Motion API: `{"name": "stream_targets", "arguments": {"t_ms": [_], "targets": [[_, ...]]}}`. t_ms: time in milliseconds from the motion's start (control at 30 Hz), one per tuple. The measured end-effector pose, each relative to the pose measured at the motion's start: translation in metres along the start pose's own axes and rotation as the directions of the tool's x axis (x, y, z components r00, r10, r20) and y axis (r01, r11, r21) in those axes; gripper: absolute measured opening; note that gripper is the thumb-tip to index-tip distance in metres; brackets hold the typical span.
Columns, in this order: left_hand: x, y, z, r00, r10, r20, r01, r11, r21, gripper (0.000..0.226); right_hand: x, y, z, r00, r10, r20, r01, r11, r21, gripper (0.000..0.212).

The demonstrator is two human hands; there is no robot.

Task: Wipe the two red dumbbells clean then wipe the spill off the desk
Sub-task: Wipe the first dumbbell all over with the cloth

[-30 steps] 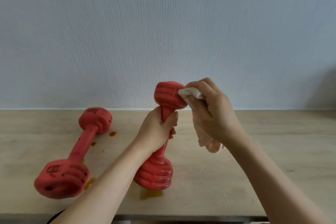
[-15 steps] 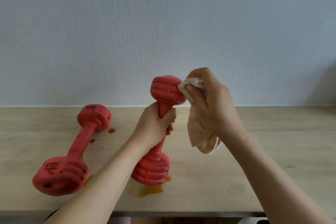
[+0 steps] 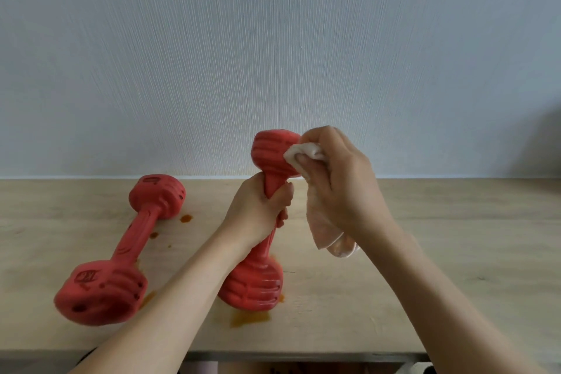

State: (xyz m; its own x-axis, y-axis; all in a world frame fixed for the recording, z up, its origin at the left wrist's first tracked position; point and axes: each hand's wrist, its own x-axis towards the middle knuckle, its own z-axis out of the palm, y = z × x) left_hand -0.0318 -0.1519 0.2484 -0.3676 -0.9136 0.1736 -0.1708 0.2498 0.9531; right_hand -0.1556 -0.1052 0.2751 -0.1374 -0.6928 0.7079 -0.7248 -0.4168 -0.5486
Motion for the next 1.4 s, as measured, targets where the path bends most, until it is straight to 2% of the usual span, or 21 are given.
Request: {"name": "stream_targets", "arguments": {"t_ms": [100,200,333,533,633,733,833,933,1033,1133,1233,1400], "targets": [[-0.001,0.001,0.002,1.0,0.006,-0.015,-0.006,1.0,0.002,0.019,0.003,-0.009,0.002,0.997,-0.076,-0.02,0.073,0.993,-0.089,0.022],[-0.001,0.0,0.001,1.0,0.011,-0.018,-0.011,1.0,-0.019,0.018,-0.001,0.002,-0.003,0.999,-0.034,-0.036,0.031,0.997,-0.065,0.029],[0.0,-0.002,0.0,0.999,0.024,-0.024,-0.025,0.999,-0.024,0.019,-0.005,0.015,-0.011,0.999,0.031,-0.042,-0.032,0.999,-0.035,0.019],[-0.001,0.002,0.003,0.999,0.039,-0.013,-0.039,0.999,0.023,0.019,0.002,-0.009,0.003,0.997,-0.068,-0.027,0.067,0.997,-0.027,0.014],[-0.002,0.001,0.001,0.999,0.044,0.001,-0.044,0.999,-0.027,0.021,0.0,0.002,0.002,0.999,-0.01,-0.039,0.012,0.998,0.06,0.016],[0.0,-0.002,-0.001,0.999,0.032,0.028,-0.03,0.997,-0.075,0.02,-0.005,0.015,-0.002,0.996,0.089,-0.028,-0.084,0.986,0.141,0.002],[0.001,-0.004,-0.002,0.999,0.012,0.049,-0.006,0.994,-0.113,0.021,-0.007,0.023,-0.001,0.991,0.135,-0.015,-0.131,0.976,0.174,0.004],[0.001,-0.005,-0.002,0.999,-0.013,0.049,0.02,0.989,-0.148,0.021,-0.008,0.023,0.002,0.992,0.109,-0.056,-0.099,0.982,0.159,0.015],[0.001,-0.004,-0.001,0.999,-0.017,0.038,0.024,0.985,-0.169,0.021,-0.005,0.014,0.008,0.994,0.055,-0.096,-0.039,0.986,0.164,0.006],[0.0,-0.003,0.001,0.999,-0.004,0.036,0.009,0.99,-0.144,0.023,0.002,0.008,0.011,0.993,-0.002,-0.115,0.02,0.988,0.154,0.005],[-0.001,-0.003,-0.001,0.999,0.001,0.045,0.007,0.985,-0.17,0.023,0.001,0.021,0.009,0.993,0.061,-0.105,-0.037,0.974,0.224,0.002],[-0.001,-0.003,-0.002,0.998,-0.027,0.06,0.038,0.98,-0.197,0.021,-0.001,0.03,0.01,0.984,0.146,-0.099,-0.12,0.966,0.231,0.016]]}}
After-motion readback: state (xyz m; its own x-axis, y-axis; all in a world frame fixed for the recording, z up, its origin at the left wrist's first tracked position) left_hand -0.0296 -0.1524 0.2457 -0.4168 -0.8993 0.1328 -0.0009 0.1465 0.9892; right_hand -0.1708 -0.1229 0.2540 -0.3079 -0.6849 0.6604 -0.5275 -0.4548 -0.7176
